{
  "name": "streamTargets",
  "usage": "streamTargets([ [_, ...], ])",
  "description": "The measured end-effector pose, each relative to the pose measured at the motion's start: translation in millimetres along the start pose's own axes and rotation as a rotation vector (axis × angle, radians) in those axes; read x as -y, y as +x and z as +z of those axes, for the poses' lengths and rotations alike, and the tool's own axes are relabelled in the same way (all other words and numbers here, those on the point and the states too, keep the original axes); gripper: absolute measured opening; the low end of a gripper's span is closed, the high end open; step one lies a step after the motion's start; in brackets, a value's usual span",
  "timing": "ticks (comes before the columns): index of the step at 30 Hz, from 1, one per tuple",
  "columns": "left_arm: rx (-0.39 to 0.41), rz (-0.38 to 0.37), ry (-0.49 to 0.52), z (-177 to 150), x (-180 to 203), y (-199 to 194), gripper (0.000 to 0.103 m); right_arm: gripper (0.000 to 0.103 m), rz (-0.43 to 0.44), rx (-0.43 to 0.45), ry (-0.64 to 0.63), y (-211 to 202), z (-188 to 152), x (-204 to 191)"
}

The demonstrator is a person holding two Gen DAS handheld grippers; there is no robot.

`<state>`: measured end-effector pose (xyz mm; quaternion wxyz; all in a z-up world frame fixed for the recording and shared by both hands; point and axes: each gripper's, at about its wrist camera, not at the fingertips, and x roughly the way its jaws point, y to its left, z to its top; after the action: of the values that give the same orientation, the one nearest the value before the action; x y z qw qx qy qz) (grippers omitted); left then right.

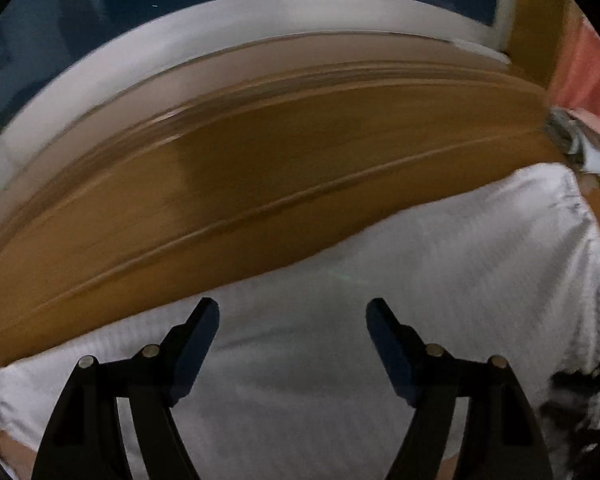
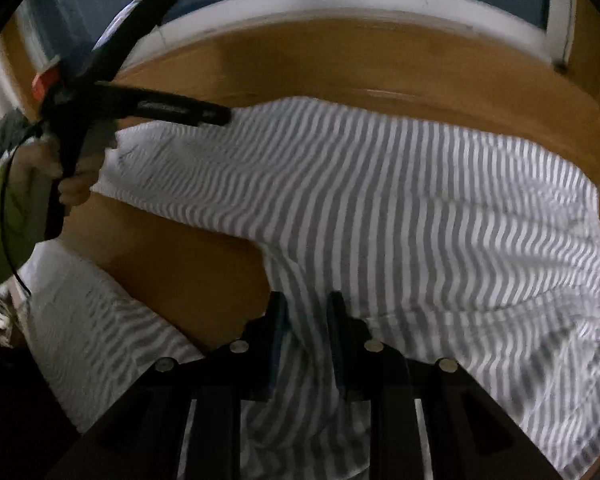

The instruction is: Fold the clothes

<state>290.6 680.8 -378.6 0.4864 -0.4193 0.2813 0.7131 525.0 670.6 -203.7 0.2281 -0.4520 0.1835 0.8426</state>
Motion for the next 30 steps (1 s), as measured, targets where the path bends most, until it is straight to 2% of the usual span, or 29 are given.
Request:
streamTargets([
  [2, 0.002, -0.057, 0.014, 6, 15, 6, 0.074, 0.023, -0.006, -0.009, -0.031, -5, -4, -5],
  [3, 0.003, -0.063, 0.029, 11, 23, 10, 0.074, 0.023, -0.006, -0.015, -0.042, -8, -6, -7],
  [6, -0.022, -0.003, 0.047, 21, 38, 29, 0.074, 0.023, 0.003, -0.034, -0.052, -13, -7, -9],
  [7, -0.031, 0.018, 0.043, 23, 39, 35, 0.078, 0.023, 0.005, -0.042, -0.056, -16, -9, -8],
  [14, -0.026, 0.052, 0.005, 40, 31, 50, 0.081, 0.023, 0.012, -0.072, -0.067, -43, -31, -5],
  [18, -0.026, 0.053, 0.014, 42, 33, 52, 0.081, 0.023, 0.016, -0.079, -0.063, -39, -33, -13],
  [21, 0.002, 0.046, 0.011, 32, 24, 31, 0.079, 0.023, 0.085, -0.039, 0.021, -37, -18, -4],
  [24, 0.032, 0.073, -0.007, 14, 6, 7, 0.079, 0.023, 0.115, 0.072, 0.141, -55, -6, 19],
  [27, 0.033, 0.155, -0.083, -15, -31, -13, 0.079, 0.031, 0.034, 0.131, 0.230, -58, 1, 47],
  [30, -0.001, 0.256, -0.187, -45, -71, -17, 0.078, 0.031, -0.056, 0.111, 0.280, -45, 4, 70],
])
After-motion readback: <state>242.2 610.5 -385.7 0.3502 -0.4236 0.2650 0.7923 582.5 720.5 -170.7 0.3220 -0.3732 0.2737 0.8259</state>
